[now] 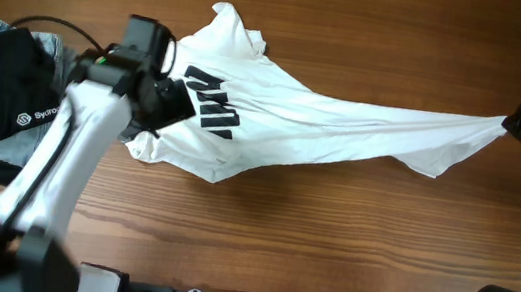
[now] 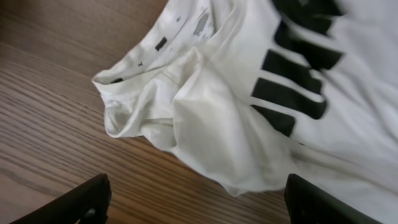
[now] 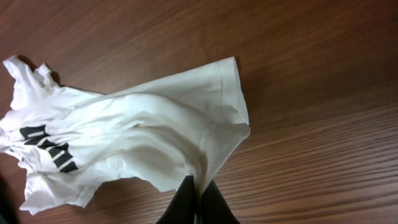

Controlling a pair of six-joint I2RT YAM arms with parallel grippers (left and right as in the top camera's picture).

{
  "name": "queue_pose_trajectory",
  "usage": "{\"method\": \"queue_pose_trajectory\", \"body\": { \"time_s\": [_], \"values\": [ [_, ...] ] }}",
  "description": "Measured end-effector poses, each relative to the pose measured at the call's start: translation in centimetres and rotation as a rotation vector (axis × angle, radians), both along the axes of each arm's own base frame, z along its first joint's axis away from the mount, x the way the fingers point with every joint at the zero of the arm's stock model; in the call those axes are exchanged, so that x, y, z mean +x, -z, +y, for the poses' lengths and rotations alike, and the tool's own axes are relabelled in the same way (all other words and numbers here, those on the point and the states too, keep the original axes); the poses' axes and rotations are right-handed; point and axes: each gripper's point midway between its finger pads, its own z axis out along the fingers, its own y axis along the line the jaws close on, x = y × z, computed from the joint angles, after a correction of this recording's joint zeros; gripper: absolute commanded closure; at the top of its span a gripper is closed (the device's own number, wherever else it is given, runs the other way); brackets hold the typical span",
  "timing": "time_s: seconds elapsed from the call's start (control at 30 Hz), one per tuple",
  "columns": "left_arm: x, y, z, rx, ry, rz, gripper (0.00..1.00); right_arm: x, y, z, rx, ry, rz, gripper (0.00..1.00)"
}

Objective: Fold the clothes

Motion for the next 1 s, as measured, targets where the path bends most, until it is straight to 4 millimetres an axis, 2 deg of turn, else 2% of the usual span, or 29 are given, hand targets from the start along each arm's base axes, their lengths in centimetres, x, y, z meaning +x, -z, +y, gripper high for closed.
{"method": "queue_pose_trajectory", "body": {
  "time_s": [0.1, 0.13, 0.2, 0.27, 0.3, 0.33, 0.5, 0.53, 0.57, 0.7, 0.77, 0.8, 0.9, 1.0],
  "values": [
    [-0.2, 4.8, 0.0, 0.022, 0.0, 0.155, 0.1, 0.1, 0.0, 0.0, -0.001, 0.0, -0.002, 0.96],
    [-0.1, 6.2, 0.0, 0.029, 0.0, 0.189, 0.14, 0.1, 0.0, -0.1, -0.001, 0.0, -0.002, 0.96],
    [0.6, 8.9, -0.1, 0.037, 0.003, 0.226, 0.25, 0.2, 0.0, -0.1, -0.002, 0.0, -0.004, 0.96],
    [1.2, 10.0, -0.2, 0.039, 0.007, 0.22, 0.39, 0.2, 0.0, -0.1, -0.003, 0.0, -0.006, 0.96],
    [1.7, 10.2, -0.3, 0.037, 0.004, 0.207, 0.49, 0.2, 0.0, -0.1, -0.003, 0.0, -0.006, 0.95],
    [1.9, 10.3, -0.3, 0.036, 0.009, 0.199, 0.54, 0.2, 0.0, -0.1, -0.003, 0.0, -0.006, 0.96],
    [2.2, 10.2, -0.3, 0.037, 0.008, 0.184, 0.52, 0.2, 0.0, -0.1, -0.003, 0.0, -0.006, 0.96],
    [2.2, 10.2, -0.3, 0.037, 0.011, 0.184, 0.62, 0.2, 0.0, -0.1, -0.003, 0.0, -0.006, 0.96],
    [2.2, 10.2, -0.3, 0.037, 0.011, 0.184, 0.66, 0.2, 0.0, -0.1, -0.003, 0.0, -0.006, 0.96],
    [2.5, 10.0, -0.4, 0.037, 0.025, 0.177, 0.71, 0.2, 0.0, -0.1, -0.003, 0.0, -0.006, 0.96],
    [2.9, 9.6, -0.4, 0.036, 0.029, 0.168, 0.69, 0.2, 0.0, -0.1, -0.003, 0.0, -0.006, 0.96],
    [3.3, 9.2, -0.5, 0.034, 0.033, 0.156, 0.62, 0.2, 0.0, -0.1, -0.003, 0.0, -0.007, 0.96],
    [3.8, 8.2, -0.6, 0.032, 0.045, 0.129, 0.6, 0.2, 0.0, -0.1, -0.003, 0.0, -0.007, 0.96],
    [2.8, 8.0, -0.4, 0.037, 0.045, 0.166, 0.6, 0.2, 0.0, -0.1, -0.004, 0.0, -0.006, 0.96]
  ]
}}
